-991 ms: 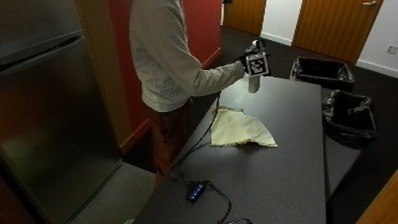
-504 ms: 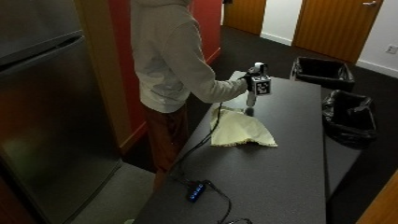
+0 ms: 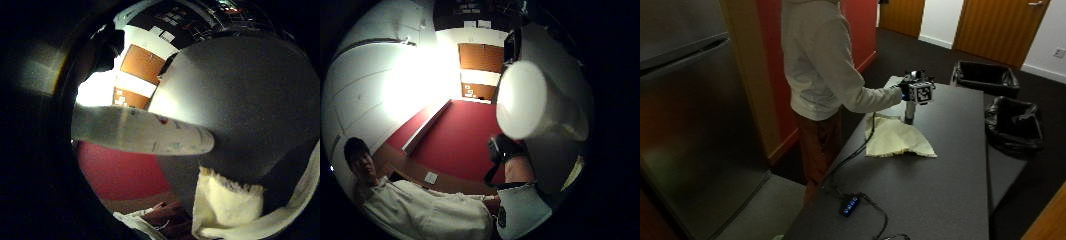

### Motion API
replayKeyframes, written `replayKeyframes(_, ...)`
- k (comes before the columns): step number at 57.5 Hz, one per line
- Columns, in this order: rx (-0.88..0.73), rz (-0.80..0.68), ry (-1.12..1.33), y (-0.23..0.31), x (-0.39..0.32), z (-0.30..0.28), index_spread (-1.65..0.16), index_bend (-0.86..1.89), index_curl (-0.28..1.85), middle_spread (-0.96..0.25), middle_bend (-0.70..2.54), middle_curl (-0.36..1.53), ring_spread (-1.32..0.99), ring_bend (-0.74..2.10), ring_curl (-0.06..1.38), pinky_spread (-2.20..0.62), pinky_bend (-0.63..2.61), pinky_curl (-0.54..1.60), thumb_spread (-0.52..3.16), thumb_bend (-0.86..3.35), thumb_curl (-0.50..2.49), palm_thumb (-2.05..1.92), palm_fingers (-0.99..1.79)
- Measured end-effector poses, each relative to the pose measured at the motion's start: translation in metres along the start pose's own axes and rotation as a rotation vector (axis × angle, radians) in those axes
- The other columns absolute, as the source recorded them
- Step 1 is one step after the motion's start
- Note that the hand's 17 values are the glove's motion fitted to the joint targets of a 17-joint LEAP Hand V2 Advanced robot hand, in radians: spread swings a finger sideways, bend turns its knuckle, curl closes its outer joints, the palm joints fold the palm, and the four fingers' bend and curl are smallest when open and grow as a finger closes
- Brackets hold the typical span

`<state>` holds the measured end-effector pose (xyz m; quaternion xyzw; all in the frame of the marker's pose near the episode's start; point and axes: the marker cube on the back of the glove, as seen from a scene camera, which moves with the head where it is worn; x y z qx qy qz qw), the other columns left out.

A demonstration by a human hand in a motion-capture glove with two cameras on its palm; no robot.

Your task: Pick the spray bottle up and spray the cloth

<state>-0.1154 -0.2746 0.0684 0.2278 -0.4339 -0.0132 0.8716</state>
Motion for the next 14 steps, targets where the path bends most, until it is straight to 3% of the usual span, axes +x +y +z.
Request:
replayKeyframes(3, -0.232, -0.004, -0.124, 0.034, -0.021, -0.016, -0.32, 0.01, 0.34, -0.16, 0.23, 0.42, -0.16, 0.41, 0.4, 0.0, 0.47, 0.4, 0.69, -0.08, 0.59, 0.74, 0.51)
replayKeyframes(8, -0.134, 0.0, -0.067, 0.025, -0.023, -0.042, -0.34, 0.04, 0.29, -0.14, 0.21, 0.41, -0.13, 0.42, 0.4, 0.03, 0.51, 0.4, 0.75, -0.06, 0.54, 0.69, 0.44)
replayKeyframes(14, -0.181, -0.01, -0.163, 0.041, -0.046, -0.06, -0.36, 0.08, 0.26, -0.11, 0.19, 0.39, -0.1, 0.41, 0.38, 0.08, 0.52, 0.39, 0.79, -0.05, 0.5, 0.66, 0.36)
